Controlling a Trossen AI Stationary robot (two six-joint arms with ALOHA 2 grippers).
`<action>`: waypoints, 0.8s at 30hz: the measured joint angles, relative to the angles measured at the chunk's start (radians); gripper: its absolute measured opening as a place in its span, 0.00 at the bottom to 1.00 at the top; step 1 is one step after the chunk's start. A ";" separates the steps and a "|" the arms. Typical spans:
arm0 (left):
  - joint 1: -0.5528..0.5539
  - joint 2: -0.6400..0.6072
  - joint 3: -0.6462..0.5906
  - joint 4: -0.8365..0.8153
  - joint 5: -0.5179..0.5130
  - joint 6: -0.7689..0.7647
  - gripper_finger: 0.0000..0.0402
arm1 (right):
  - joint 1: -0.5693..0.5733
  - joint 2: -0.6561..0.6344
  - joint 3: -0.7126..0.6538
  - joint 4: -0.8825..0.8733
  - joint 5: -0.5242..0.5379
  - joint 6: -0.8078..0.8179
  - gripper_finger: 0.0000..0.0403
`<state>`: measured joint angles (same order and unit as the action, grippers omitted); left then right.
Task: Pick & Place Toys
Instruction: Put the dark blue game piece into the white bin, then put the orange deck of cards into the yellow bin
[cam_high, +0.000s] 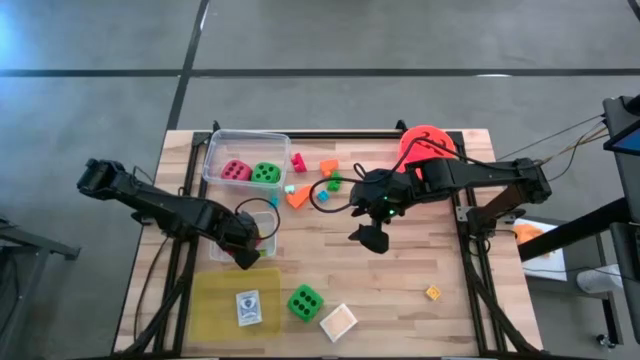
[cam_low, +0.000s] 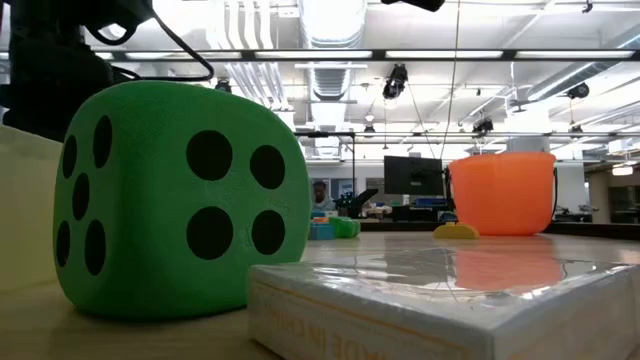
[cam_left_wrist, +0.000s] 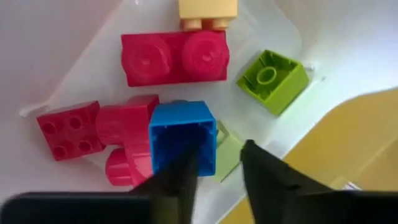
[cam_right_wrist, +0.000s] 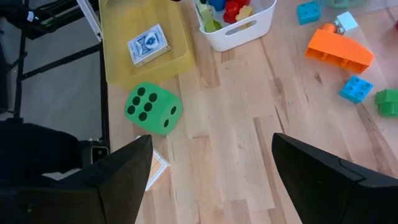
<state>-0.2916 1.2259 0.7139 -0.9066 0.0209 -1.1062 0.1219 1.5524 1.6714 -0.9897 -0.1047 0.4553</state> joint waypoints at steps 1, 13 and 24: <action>0.000 0.000 0.000 0.000 0.007 0.002 0.35 | 0.000 0.000 0.000 0.000 0.000 -0.002 0.81; 0.000 -0.010 0.052 -0.021 0.054 -0.068 0.69 | 0.000 0.003 0.000 0.008 0.000 0.009 0.81; 0.000 -0.019 0.149 -0.164 0.006 -0.070 0.70 | 0.026 0.003 -0.007 0.014 -0.001 -0.003 0.81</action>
<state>-0.2913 1.2068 0.8626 -1.0706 0.0265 -1.1763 0.1475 1.5558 1.6648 -0.9756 -0.1053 0.4521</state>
